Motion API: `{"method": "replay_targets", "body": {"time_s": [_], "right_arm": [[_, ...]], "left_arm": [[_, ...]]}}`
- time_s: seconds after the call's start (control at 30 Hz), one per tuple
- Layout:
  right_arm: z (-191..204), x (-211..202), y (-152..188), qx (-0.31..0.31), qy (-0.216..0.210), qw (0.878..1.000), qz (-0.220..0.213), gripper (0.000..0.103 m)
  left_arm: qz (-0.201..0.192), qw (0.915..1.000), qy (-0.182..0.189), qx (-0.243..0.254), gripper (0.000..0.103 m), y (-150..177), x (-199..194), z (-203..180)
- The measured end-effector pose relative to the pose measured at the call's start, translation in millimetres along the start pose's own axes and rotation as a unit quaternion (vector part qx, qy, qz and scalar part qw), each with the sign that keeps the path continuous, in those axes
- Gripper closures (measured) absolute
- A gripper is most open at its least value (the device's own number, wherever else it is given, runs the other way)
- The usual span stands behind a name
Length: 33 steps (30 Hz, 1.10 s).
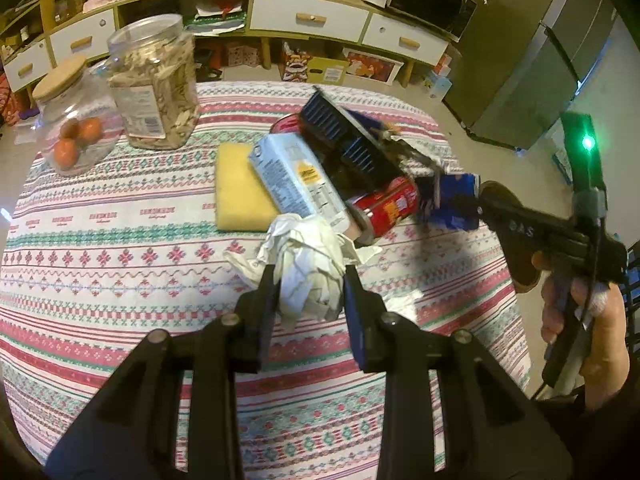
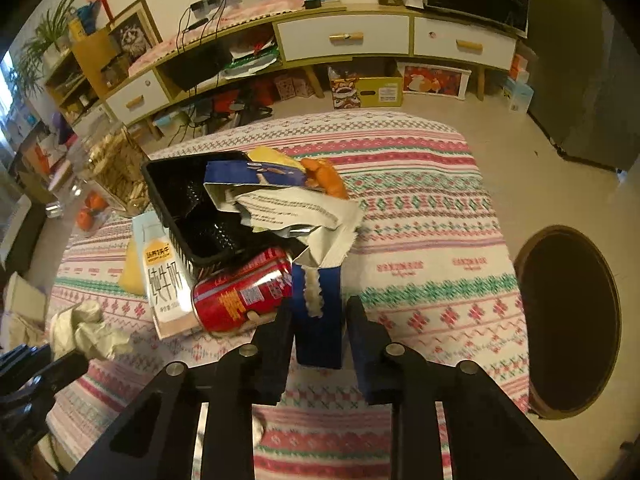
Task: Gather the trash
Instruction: 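Grasp the blue biscuit box with the right gripper while the left gripper holds the tissue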
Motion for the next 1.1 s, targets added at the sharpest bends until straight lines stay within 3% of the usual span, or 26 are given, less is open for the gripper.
{"method": "replay_targets", "body": {"time_s": [0.17,0.23,0.47,0.63,0.7,0.73,0.8,0.83,0.9,1.1], "right_arm": [[-21,-19,9,0.016,-0.023,1.000,0.001,0.079],[-26,-22,15,0.035,-0.063,0.997,0.014,0.079],[-38,-30,42,0.054,-0.121,0.988,0.075,0.079],[-62,-24,60,0.052,-0.066,0.990,0.111,0.078],[-74,-22,64,0.063,-0.047,0.990,0.114,0.072],[-81,-22,67,0.065,-0.027,0.991,0.115,0.067],[-96,-23,68,0.059,0.027,0.992,0.106,0.033],[-101,-26,67,0.054,0.042,0.993,0.099,0.030],[-107,-31,63,0.046,0.055,0.994,0.085,0.029],[-106,-34,52,0.034,0.038,0.997,0.062,0.029]], "left_arm": [[-0.005,0.9999,0.016,0.001,0.070,-4,2,-20],[-0.006,0.9998,0.021,0.005,0.069,-5,4,-29],[0.002,0.9996,0.017,0.022,0.069,-1,17,-49],[0.011,0.9995,0.011,0.028,0.069,4,24,-52],[0.012,0.9995,0.009,0.029,0.069,5,25,-54],[0.013,0.9995,0.008,0.029,0.069,5,25,-54],[0.014,0.9995,0.007,0.028,0.069,6,26,-55],[0.014,0.9995,0.007,0.028,0.069,6,26,-55],[0.014,0.9995,0.007,0.028,0.069,6,26,-56],[0.016,0.9995,0.009,0.027,0.069,5,27,-56]]}}
Point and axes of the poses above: each gripper's, at about its wrist camera, not at the fingertips, and x roughly the way its jaws point, z to its left, y to its underside, the point moved 7 cm from there along x, roughly the way its jaws point, and after that the axes turned 3 degrees about z, right-handed, at the moved point
